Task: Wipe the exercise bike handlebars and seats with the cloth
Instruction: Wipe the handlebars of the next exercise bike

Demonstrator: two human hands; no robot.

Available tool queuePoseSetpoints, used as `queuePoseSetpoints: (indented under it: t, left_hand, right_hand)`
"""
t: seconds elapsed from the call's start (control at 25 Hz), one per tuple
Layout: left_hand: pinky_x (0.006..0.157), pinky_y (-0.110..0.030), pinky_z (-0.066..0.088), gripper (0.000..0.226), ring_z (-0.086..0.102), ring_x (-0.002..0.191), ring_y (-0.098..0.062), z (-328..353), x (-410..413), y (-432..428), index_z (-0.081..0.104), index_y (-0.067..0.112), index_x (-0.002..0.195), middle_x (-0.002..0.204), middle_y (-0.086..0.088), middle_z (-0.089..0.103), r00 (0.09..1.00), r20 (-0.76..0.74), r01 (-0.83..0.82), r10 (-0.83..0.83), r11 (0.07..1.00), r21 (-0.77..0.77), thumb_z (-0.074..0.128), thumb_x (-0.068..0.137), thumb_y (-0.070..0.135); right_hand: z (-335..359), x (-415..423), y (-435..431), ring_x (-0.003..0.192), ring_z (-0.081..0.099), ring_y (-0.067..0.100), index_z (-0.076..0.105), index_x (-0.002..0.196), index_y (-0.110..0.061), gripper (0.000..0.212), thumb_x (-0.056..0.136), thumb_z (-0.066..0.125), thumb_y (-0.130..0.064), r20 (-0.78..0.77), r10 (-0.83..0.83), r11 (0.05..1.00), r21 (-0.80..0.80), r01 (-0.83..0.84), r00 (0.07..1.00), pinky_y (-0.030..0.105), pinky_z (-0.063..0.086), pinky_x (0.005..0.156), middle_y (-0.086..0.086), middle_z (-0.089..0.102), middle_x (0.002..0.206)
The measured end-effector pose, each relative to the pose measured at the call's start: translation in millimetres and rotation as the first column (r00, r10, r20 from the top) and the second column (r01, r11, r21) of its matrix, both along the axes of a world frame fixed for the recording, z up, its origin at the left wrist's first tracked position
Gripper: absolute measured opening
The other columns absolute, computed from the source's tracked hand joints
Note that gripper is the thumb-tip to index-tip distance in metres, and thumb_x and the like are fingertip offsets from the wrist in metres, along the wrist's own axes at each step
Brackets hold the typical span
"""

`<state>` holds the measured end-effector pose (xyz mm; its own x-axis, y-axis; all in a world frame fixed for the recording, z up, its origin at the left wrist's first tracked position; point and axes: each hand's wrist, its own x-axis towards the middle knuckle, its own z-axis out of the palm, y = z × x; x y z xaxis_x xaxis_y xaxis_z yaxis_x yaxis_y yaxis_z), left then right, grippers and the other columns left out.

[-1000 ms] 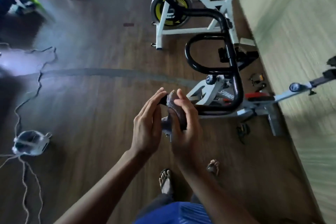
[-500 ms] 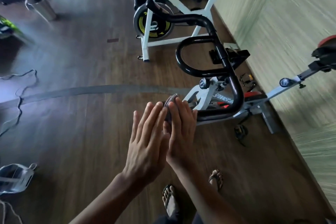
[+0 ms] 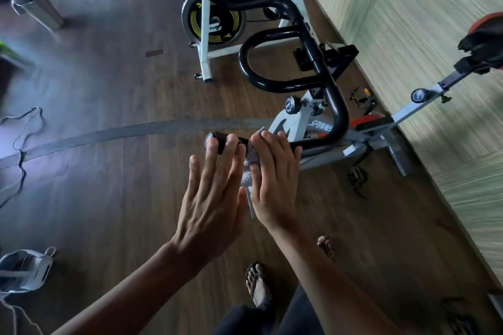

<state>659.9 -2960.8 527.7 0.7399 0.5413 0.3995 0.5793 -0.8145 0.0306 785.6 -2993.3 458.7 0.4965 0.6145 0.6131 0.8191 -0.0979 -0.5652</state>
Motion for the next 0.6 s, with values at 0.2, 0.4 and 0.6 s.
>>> queuePoseSetpoints:
  t: [0.2, 0.4, 0.6]
  left_hand:
    - [0.125, -0.043, -0.005, 0.065, 0.004, 0.155, -0.028, -9, 22, -9, 0.024, 0.0, 0.154, 0.164, -0.016, 0.014, 0.996, -0.08, 0.051, -0.046, 0.997, 0.063, 0.046, 0.097, 0.021]
    - [0.125, -0.044, -0.003, 0.067, 0.005, 0.154, -0.029, -26, 43, -19, 0.03, -0.003, 0.153, 0.163, -0.019, 0.021, 0.995, -0.091, -0.017, 0.027, 0.994, 0.107, 0.056, 0.095, 0.018]
    - [0.126, -0.044, -0.002, 0.09, -0.004, 0.155, -0.03, -49, 74, -39, 0.02, 0.0, 0.156, 0.164, -0.018, 0.012, 0.986, -0.072, -0.144, 0.148, 0.988, 0.049, 0.072, 0.085, 0.016]
  right_hand:
    - [-12, 37, -20, 0.151, 0.023, 0.022, 0.048, 0.14, -0.018, 0.038, 0.104, 0.037, -0.022, -0.085, -0.141, 0.99, -0.002, 0.141, 0.986, 0.048, 0.003, 0.125, 0.005, 0.044, 0.15]
    - [-18, 73, -35, 0.151, 0.023, 0.024, 0.05, 0.138, -0.021, 0.035, 0.104, 0.039, -0.022, 0.122, 0.032, 0.999, -0.047, -0.026, 0.992, 0.056, 0.013, 0.123, 0.004, 0.045, 0.149]
    - [-22, 83, -35, 0.144, 0.034, 0.036, 0.05, 0.135, -0.017, 0.035, 0.107, 0.032, -0.029, 0.034, 0.037, 0.999, -0.022, -0.036, 0.999, 0.06, 0.021, 0.12, 0.012, 0.048, 0.145]
